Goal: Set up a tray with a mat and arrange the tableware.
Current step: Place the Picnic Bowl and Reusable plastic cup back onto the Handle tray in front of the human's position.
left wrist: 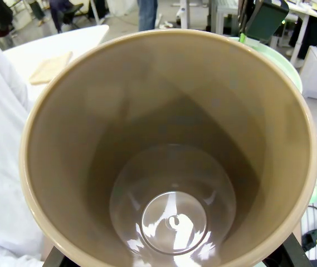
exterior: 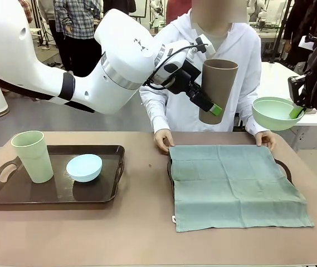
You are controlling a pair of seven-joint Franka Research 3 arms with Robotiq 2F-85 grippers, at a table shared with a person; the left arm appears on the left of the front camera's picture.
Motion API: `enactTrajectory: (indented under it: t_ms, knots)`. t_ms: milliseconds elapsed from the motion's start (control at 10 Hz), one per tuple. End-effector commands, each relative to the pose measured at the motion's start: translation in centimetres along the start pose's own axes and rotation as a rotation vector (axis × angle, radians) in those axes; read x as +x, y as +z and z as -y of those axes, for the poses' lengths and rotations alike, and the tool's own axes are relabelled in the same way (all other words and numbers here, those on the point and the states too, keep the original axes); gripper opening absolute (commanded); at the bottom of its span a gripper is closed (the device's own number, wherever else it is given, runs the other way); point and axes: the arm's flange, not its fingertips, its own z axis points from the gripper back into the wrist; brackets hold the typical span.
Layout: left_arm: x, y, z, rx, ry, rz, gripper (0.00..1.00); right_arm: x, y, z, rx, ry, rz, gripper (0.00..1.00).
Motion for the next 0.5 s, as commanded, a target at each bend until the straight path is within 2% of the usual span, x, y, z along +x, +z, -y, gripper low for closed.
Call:
enactTrajectory:
  t_ms: [0,400]
  knots:
    - [0.09,0.24,-0.03,-0.011,-0.006,0.007,0.42,-0.12,-0.3,0.04,0.0,0.003,-0.002,0.0]
    - [0.09,0.24,-0.03,-0.011,-0.006,0.007,0.42,-0.12,-0.3,0.04,0.0,0.003,-0.002,0.0]
